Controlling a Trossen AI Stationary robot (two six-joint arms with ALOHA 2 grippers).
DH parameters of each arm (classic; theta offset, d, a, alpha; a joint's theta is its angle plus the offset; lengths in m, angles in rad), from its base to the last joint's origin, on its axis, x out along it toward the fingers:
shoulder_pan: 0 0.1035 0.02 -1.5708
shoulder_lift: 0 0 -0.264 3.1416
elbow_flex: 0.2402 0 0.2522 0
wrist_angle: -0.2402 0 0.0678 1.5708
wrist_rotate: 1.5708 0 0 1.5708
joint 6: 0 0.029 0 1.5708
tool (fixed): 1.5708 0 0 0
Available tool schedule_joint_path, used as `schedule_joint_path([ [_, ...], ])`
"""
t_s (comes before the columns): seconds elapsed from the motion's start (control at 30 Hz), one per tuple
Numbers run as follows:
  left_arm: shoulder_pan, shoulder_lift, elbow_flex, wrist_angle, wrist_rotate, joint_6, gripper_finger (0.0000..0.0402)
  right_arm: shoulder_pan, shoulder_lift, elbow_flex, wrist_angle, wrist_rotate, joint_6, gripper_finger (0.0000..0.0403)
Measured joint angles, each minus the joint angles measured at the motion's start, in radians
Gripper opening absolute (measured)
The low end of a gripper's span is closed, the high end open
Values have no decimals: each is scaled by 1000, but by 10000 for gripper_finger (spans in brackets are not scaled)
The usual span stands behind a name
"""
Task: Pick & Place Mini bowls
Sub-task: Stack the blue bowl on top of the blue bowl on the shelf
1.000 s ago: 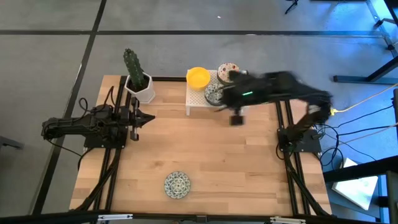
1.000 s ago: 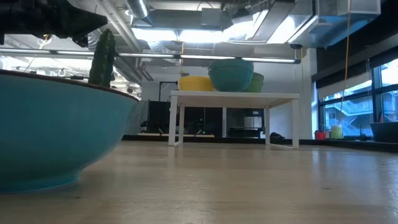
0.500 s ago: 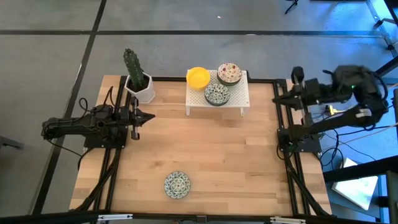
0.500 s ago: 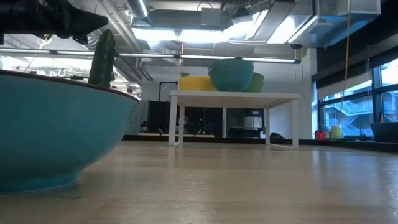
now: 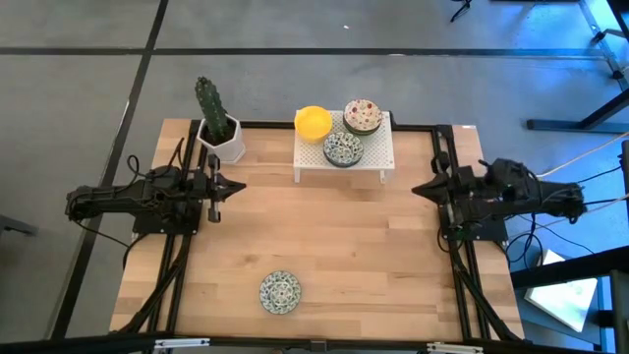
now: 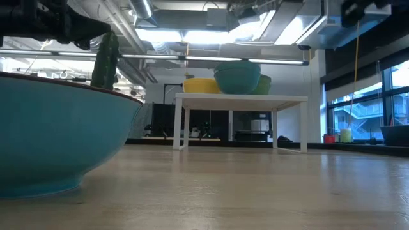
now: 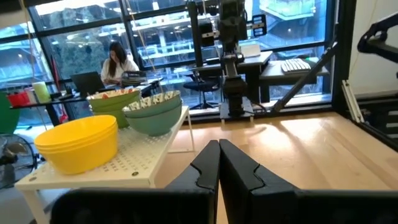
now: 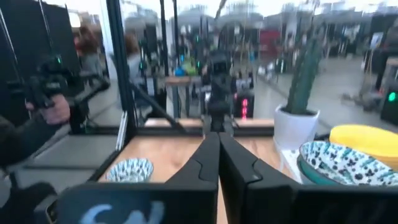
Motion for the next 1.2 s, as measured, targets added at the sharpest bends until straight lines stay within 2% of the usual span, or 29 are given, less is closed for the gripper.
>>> schedule_joint_path([
  [0.33,0,0,0,0,27,1,4,0,-150,-197,95,11,-14,7],
  [0.6,0,3,0,20,-7,-10,2,0,-154,-318,228,-43,-7,7],
  [1.0,0,3,0,29,-11,-16,2,0,-153,-488,490,-42,-87,6],
  [1.2,0,3,0,25,-25,-34,3,0,-153,-495,492,-42,-59,8],
])
